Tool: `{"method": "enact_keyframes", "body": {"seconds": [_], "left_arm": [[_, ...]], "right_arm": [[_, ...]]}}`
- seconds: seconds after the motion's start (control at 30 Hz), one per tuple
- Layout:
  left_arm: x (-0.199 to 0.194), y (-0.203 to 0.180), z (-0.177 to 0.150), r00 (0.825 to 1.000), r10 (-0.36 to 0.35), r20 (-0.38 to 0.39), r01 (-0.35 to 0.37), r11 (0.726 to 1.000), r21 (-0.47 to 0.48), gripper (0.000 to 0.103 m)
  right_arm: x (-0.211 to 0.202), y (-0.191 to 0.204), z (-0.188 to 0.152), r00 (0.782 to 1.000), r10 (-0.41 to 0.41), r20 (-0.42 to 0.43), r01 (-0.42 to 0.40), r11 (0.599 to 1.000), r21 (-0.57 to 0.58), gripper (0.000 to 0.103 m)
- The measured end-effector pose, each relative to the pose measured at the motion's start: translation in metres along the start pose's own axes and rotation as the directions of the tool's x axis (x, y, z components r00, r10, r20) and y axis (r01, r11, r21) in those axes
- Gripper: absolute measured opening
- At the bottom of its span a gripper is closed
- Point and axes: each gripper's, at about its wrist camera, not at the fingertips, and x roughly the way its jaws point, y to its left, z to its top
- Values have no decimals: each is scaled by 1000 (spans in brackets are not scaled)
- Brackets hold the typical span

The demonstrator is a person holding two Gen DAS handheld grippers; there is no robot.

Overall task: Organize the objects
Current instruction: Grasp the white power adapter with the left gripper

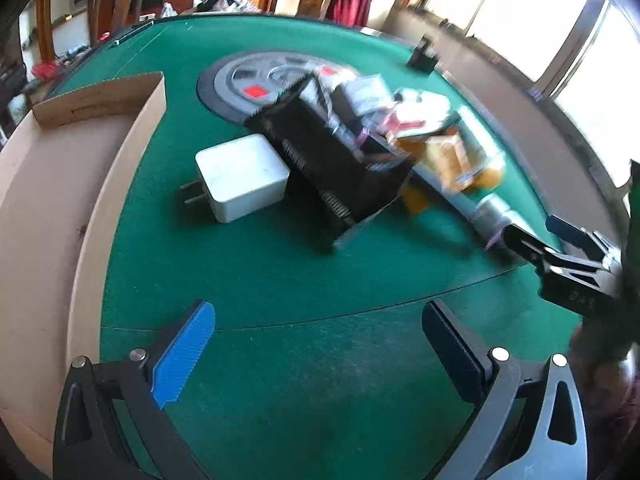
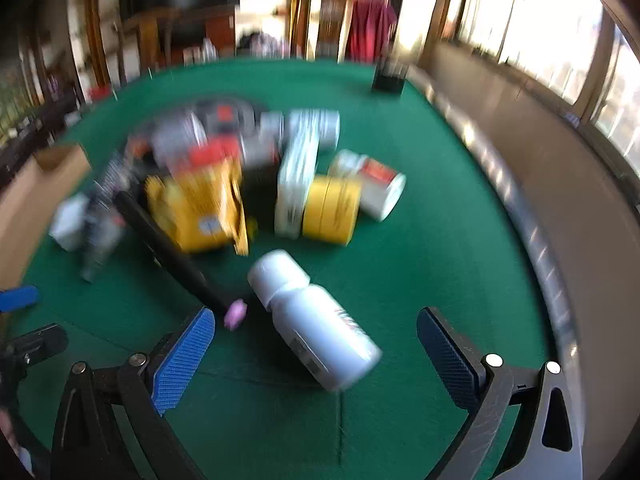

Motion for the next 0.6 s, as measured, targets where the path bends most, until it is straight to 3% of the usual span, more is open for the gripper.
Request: {"method": "enact_keyframes", "body": {"seconds": [0.07,0.1,0.17,0.2,0.3,0.43,0.53,0.6], "left_arm": [[-16,-2,3,997,35,63,-38,998,44,103],[-20,-4,5,995,44,84,-49,997,61,103],[-25,-9,11,992,44,117,-54,995,80,103],[-24,-9,16,993,45,114,-53,996,73,103],[-14,-2,28,994,63,86,-65,998,27,103],[-10,11,38,992,80,93,-81,997,4,102],[-2,11,45,989,123,78,-132,984,121,97],[5,6,49,986,152,63,-163,958,235,92]], "right_arm": [[-38,-4,0,990,10,143,-13,1000,21,103],[-58,-8,1,971,10,237,-20,999,40,103],[-81,-7,-1,939,-17,345,-9,997,73,103],[-79,-6,3,941,-14,339,-14,997,78,103],[-48,-9,10,979,16,203,-42,991,124,103],[-29,-9,-6,979,103,178,-135,975,178,103],[-17,-7,-12,976,129,178,-159,974,162,103],[-11,-8,-14,975,142,173,-171,971,165,103]]}}
